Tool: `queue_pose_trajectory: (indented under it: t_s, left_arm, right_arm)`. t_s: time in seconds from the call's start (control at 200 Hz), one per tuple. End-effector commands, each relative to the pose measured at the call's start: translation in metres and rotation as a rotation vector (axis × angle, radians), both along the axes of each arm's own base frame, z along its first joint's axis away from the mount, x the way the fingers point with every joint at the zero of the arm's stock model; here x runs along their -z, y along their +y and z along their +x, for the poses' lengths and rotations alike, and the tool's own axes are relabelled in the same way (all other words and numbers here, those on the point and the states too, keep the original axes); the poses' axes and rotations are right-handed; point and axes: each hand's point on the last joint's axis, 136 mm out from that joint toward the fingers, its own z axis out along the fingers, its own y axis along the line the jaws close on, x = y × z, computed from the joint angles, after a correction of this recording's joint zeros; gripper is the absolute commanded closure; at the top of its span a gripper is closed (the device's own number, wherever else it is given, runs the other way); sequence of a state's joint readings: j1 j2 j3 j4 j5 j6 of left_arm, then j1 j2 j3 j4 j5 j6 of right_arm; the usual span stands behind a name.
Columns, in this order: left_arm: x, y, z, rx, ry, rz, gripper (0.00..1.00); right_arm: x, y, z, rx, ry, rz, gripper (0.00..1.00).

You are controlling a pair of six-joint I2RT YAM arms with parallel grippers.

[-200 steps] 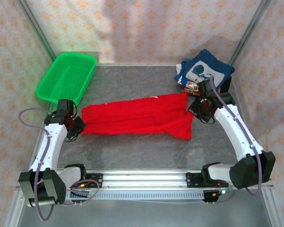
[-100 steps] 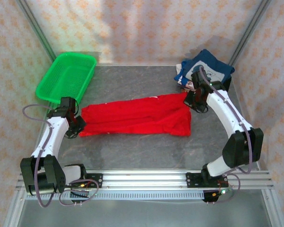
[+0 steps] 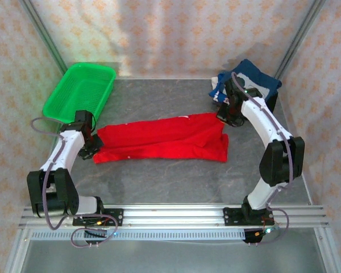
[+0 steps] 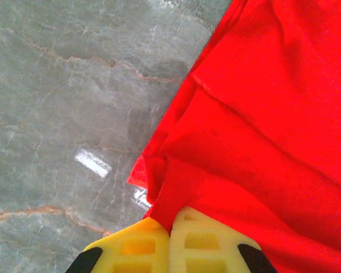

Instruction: Fold and stack the t-shirts

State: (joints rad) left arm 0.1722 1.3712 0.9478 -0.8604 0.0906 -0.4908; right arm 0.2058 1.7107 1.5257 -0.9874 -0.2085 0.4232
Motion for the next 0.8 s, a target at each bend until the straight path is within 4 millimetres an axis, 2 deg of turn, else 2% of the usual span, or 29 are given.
queue_pose_trajectory:
  t_s: [0.0,0.43,0.691,0.751,0.791]
  left_arm:
    - [-0.006,0.017,0.016,0.012,-0.016,0.079,1.0]
    - [0.012,0.027,0.052,0.07,0.046,0.095,1.0]
    - [0.018,0.029,0.07,0.089,0.048,0.091,1.0]
    - [0.015,0.025,0.078,0.1,0.019,0.065,0.93]
    - [0.012,0.022,0.082,0.1,-0.002,0.048,0.84]
  right_arm:
    - [-0.005,-0.009,0.009,-0.009,-0.008,-0.048,1.0]
    - [0.006,0.0,0.031,-0.024,0.011,-0.057,1.0]
    - [0.016,0.007,0.035,-0.036,0.037,-0.068,1.0]
    - [0.018,0.007,0.036,-0.037,0.041,-0.068,1.0]
    - [0.019,0.008,0.036,-0.036,0.041,-0.068,1.0]
